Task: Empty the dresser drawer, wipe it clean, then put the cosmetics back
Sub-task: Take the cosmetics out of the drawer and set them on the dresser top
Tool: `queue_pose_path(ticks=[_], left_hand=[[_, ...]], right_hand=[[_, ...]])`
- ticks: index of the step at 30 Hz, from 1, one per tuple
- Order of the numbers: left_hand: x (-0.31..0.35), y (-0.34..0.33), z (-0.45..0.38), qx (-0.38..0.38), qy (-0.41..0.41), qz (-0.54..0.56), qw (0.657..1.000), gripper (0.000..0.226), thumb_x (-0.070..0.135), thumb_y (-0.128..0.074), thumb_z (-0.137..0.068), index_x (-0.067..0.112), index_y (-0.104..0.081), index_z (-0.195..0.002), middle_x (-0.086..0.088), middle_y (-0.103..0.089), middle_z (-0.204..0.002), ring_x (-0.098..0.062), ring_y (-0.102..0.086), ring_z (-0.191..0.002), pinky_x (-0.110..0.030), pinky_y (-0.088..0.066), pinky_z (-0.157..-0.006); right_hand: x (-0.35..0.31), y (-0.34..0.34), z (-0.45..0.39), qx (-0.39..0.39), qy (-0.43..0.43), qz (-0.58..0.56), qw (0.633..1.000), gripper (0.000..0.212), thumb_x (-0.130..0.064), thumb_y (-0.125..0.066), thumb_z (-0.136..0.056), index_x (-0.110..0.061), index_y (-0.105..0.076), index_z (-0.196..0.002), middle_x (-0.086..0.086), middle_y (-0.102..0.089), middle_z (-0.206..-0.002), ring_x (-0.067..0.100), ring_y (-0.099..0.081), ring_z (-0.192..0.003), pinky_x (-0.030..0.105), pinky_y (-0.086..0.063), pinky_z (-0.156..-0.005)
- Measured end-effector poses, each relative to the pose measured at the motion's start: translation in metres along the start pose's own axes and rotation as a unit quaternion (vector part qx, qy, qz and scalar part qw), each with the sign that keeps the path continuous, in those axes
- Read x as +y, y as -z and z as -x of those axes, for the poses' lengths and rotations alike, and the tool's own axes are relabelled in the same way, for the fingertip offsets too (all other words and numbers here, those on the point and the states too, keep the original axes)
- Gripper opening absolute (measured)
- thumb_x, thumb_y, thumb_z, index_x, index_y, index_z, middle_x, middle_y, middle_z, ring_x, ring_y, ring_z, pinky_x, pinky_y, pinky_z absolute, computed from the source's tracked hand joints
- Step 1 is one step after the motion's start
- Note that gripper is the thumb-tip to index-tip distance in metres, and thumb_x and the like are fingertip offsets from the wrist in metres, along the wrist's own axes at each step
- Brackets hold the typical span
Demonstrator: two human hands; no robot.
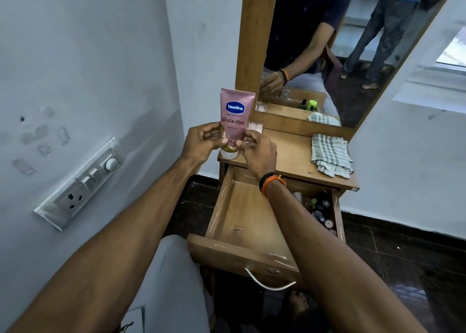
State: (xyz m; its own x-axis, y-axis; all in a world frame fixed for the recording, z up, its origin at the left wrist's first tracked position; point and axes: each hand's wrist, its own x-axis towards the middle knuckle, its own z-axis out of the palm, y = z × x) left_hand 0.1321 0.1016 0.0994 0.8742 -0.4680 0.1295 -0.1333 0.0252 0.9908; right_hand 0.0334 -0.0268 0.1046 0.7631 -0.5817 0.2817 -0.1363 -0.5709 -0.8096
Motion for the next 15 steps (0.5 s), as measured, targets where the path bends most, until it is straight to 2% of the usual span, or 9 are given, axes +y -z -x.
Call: queue_pose_path(ticks=[9, 15], left_hand=[[-0.0024, 0.0009, -0.0027, -0.01, -0.004, -0.043, 0.999, 0.053, 0.0, -0.081, -0.077, 0.01, -0.066, -0.127, -0.002, -0.074, -0.113, -0.014, -0.072, -0.101, -0.037, -0.061, -0.085], [-0.0028, 0.0028, 0.0019, -0.007, 0.005, -0.064, 0.998, 0.055, 0.002, -0.083, -0.076, 0.01, -0.065, -0.127, -0.004, -0.073, -0.116, -0.02, -0.07, -0.106, -0.046, -0.059, -0.089]], right_hand=[[0.0045, -0.0048, -0.0016, 0.007, 0.005, 0.004, 1.0, 0.038, -0.013, -0.074, -0.088, -0.012, -0.067, -0.125, 0.006, -0.074, -0.111, 0.016, -0.068, -0.101, 0.036, -0.059, -0.092], [0.0092, -0.0068, -0.0001, -0.002, 0.004, 0.018, 1.0, 0.035, -0.014, -0.074, -0.088, -0.01, -0.067, -0.123, 0.005, -0.073, -0.106, 0.015, -0.067, -0.098, 0.035, -0.059, -0.09]])
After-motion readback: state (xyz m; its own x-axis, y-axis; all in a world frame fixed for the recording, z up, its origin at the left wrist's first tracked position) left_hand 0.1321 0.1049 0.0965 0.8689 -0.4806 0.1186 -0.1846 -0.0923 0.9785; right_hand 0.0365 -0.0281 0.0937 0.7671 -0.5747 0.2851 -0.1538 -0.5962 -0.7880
